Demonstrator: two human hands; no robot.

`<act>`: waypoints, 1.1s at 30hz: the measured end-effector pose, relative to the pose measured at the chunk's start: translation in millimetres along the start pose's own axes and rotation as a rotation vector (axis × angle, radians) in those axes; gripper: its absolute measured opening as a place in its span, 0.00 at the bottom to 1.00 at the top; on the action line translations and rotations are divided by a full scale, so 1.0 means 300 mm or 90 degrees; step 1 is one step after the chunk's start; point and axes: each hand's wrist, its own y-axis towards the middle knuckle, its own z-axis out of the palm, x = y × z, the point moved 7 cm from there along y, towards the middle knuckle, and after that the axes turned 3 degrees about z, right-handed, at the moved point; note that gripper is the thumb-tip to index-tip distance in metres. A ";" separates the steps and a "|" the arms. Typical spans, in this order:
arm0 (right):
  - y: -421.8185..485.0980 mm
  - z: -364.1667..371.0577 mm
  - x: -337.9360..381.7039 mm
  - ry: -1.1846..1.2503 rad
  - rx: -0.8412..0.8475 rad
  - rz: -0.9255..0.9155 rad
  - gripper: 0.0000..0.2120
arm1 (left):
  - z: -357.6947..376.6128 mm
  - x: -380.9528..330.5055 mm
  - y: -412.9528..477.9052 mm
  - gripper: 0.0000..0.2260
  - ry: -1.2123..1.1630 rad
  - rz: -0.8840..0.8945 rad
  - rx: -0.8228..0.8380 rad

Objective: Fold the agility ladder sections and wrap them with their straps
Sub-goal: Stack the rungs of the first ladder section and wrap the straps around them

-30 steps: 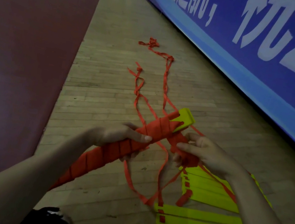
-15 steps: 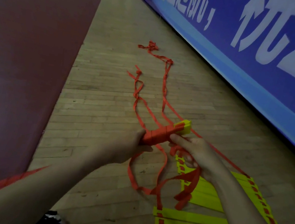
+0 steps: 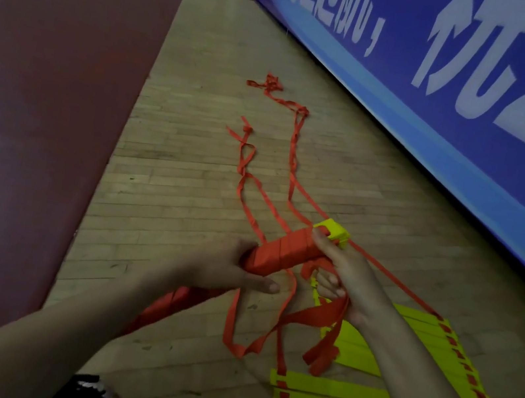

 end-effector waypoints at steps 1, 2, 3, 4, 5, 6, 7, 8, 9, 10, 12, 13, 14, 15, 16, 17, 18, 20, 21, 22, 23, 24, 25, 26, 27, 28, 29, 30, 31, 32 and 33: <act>-0.007 0.007 0.005 -0.013 0.009 -0.007 0.22 | 0.006 0.011 -0.007 0.16 -0.119 0.006 0.040; -0.015 0.016 0.012 -0.024 0.020 -0.017 0.22 | 0.018 0.020 -0.018 0.13 -0.265 -0.003 0.094; -0.022 0.023 0.022 -0.030 0.029 -0.033 0.22 | 0.032 0.028 -0.030 0.14 -0.415 -0.023 0.153; -0.029 0.028 0.033 -0.031 0.037 -0.051 0.22 | 0.047 0.038 -0.041 0.19 -0.533 -0.045 0.214; -0.035 0.033 0.043 -0.029 0.045 -0.070 0.21 | 0.060 0.046 -0.052 0.24 -0.598 -0.057 0.267; -0.041 0.037 0.052 -0.029 0.053 -0.086 0.19 | 0.073 0.049 -0.061 0.27 -0.621 -0.062 0.315; -0.046 0.043 0.057 -0.030 0.061 -0.095 0.17 | 0.084 0.050 -0.067 0.28 -0.625 -0.065 0.349; -0.049 0.045 0.059 -0.031 0.070 -0.100 0.16 | 0.093 0.054 -0.068 0.27 -0.626 -0.069 0.367; -0.052 0.045 0.061 -0.033 0.078 -0.102 0.16 | 0.094 0.052 -0.067 0.27 -0.622 -0.074 0.370; -0.052 0.041 0.065 -0.037 0.085 -0.103 0.16 | 0.094 0.052 -0.063 0.27 -0.622 -0.080 0.367; -0.053 0.030 0.077 -0.069 0.103 -0.106 0.16 | 0.092 0.045 -0.051 0.28 -0.611 -0.074 0.351; -0.054 0.025 0.084 -0.103 0.112 -0.111 0.16 | 0.086 0.044 -0.046 0.27 -0.593 -0.072 0.333; -0.054 0.021 0.087 -0.143 0.120 -0.117 0.16 | 0.083 0.044 -0.040 0.25 -0.583 -0.070 0.322; -0.055 0.018 0.087 -0.186 0.126 -0.121 0.15 | 0.076 0.043 -0.036 0.22 -0.567 -0.076 0.302; -0.055 0.015 0.081 -0.226 0.132 -0.122 0.15 | 0.072 0.047 -0.028 0.20 -0.562 -0.082 0.281; -0.053 0.013 0.073 -0.258 0.136 -0.121 0.14 | 0.063 0.050 -0.024 0.18 -0.551 -0.090 0.261; -0.050 0.010 0.064 -0.274 0.138 -0.117 0.14 | 0.056 0.057 -0.016 0.18 -0.548 -0.094 0.248; -0.043 0.000 0.051 -0.255 0.136 -0.096 0.14 | 0.035 0.066 -0.005 0.17 -0.550 -0.101 0.224; -0.041 -0.006 0.047 -0.237 0.139 -0.084 0.14 | 0.020 0.068 -0.009 0.17 -0.535 -0.110 0.206; -0.039 -0.012 0.045 -0.228 0.142 -0.075 0.13 | 0.018 0.073 -0.007 0.18 -0.547 -0.117 0.204; -0.038 -0.018 0.046 -0.237 0.142 -0.073 0.12 | 0.014 0.071 -0.008 0.19 -0.537 -0.133 0.198; -0.036 -0.024 0.046 -0.258 0.139 -0.076 0.10 | 0.017 0.082 0.001 0.22 -0.547 -0.157 0.193; -0.033 -0.028 0.044 -0.279 0.134 -0.077 0.09 | 0.015 0.093 0.003 0.25 -0.550 -0.188 0.181; -0.029 -0.033 0.039 -0.291 0.125 -0.076 0.07 | 0.011 0.093 0.002 0.27 -0.567 -0.184 0.177; -0.027 -0.038 0.037 -0.289 0.116 -0.074 0.06 | 0.007 0.098 0.002 0.28 -0.580 -0.184 0.180; -0.024 -0.043 0.039 -0.279 0.103 -0.077 0.04 | 0.006 0.085 0.007 0.29 -0.592 -0.171 0.189; -0.024 -0.048 0.045 -0.271 0.089 -0.084 0.04 | -0.019 0.095 -0.040 0.29 -0.570 -0.191 0.173; -0.026 -0.053 0.054 -0.268 0.075 -0.095 0.04 | 0.002 0.115 0.048 0.27 -0.557 -0.186 0.148; -0.028 -0.057 0.063 -0.267 0.063 -0.108 0.04 | 0.009 0.187 0.062 0.25 -0.516 -0.203 0.128; -0.030 -0.059 0.071 -0.266 0.052 -0.124 0.04 | 0.022 0.301 0.125 0.24 -0.488 -0.206 0.085; -0.032 -0.056 0.075 -0.262 0.041 -0.140 0.04 | 0.060 0.341 0.170 0.25 -0.435 -0.161 0.089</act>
